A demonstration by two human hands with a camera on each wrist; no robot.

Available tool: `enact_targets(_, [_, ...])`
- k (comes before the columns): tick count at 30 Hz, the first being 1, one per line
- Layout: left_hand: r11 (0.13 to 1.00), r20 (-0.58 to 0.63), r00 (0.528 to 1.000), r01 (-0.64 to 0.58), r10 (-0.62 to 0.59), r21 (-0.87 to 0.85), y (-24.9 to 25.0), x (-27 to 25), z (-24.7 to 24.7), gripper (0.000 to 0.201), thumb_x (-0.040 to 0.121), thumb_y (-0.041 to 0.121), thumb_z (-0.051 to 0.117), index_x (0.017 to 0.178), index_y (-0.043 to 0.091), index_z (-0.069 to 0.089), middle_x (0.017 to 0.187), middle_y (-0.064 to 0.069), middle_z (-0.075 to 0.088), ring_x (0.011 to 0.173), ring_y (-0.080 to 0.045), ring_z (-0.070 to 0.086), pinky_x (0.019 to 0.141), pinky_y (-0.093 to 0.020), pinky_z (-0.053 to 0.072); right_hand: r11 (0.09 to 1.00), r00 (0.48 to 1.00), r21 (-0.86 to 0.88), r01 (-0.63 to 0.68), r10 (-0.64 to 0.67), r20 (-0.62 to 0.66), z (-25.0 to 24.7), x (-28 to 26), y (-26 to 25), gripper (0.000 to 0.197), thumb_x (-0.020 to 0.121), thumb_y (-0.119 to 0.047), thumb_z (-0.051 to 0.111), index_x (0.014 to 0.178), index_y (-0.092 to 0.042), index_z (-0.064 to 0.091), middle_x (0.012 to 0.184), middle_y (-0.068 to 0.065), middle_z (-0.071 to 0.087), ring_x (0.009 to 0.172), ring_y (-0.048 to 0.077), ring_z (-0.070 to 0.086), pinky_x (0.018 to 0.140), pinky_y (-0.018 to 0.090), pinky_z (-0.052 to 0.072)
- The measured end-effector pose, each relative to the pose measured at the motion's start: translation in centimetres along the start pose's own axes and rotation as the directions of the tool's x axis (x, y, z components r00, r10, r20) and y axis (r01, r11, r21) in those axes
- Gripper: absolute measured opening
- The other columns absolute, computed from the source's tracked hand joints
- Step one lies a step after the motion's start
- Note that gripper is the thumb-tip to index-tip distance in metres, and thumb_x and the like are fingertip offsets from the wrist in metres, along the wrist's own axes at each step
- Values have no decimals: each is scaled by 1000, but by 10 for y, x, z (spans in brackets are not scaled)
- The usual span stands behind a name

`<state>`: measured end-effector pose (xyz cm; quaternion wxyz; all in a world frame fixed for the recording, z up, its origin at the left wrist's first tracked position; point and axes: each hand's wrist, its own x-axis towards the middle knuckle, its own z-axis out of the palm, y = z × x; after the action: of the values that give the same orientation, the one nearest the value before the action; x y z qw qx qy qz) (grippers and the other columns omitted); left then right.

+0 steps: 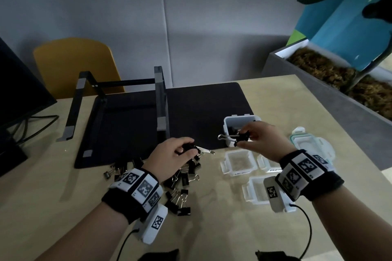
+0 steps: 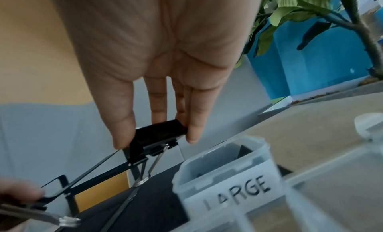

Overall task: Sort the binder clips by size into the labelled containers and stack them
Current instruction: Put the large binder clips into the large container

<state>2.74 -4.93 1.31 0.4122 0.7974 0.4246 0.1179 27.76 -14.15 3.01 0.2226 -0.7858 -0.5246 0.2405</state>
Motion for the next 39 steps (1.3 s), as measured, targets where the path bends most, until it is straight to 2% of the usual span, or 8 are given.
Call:
enact_targets(7, [1000,-38,999,-15,15,11,29,34,20,27,87,41,59,112,33,61,97,6,56,92,-8,58,91,-32,50,996,1000,-86,-1,2,12,-38,34,48,28,70,-24,78,93,-21,63,100,1,59,91,19,57,88,38,50])
enact_targets(15, [998,-56,998,-19,22,60,49,64,41,29,87,39,60,114,29,60,87,20,49,92,-6,54,92,-30,48,989,996,-142,48,-36,83,-42,66,70,25,72,-30,77,92,-26,61,103,1,59,94,21,57,89,40,50])
enact_targets(19, [995,-27,999,-27,29,96,55,78,49,33,87,38,60,119,29,58,96,17,52,98,-6,54,93,-27,46,972,985,-212,97,-63,159,-38,72,75,28,75,-29,74,99,-23,61,110,-1,55,94,19,55,85,34,48])
enact_targets(25, [980,48,997,-66,58,185,59,100,60,40,87,38,61,126,28,55,124,7,57,116,-10,52,100,-29,43,956,972,-249,156,-104,210,-31,71,86,32,78,-26,71,108,-19,60,120,0,52,102,20,54,86,28,42])
enact_targets(28, [954,120,989,-116,85,277,61,112,66,44,86,37,63,127,27,55,126,5,57,119,-14,50,99,-28,41,959,969,-227,170,-120,218,-32,71,88,33,78,-24,71,109,-17,60,120,1,53,92,15,50,87,30,46])
enact_targets(32, [892,211,975,-151,65,425,66,124,73,43,86,41,61,128,30,54,124,4,58,118,-17,43,98,-31,40,962,969,-210,172,-128,212,-34,74,90,32,78,-24,71,107,-16,61,119,4,54,99,21,55,91,35,48])
enact_targets(36, [849,243,967,-188,72,494,70,130,81,45,85,44,60,128,32,54,122,6,59,116,-17,41,97,-34,42,957,969,-229,176,-128,209,-35,75,91,32,79,-29,71,108,-18,60,116,2,54,94,18,54,84,30,47])
enact_targets(39, [811,290,954,-227,74,539,71,133,86,44,87,43,58,129,33,54,136,9,51,119,-19,38,101,-38,39,955,972,-236,181,-137,192,-34,75,91,34,79,-32,70,108,-18,60,115,1,55,95,18,53,78,25,39])
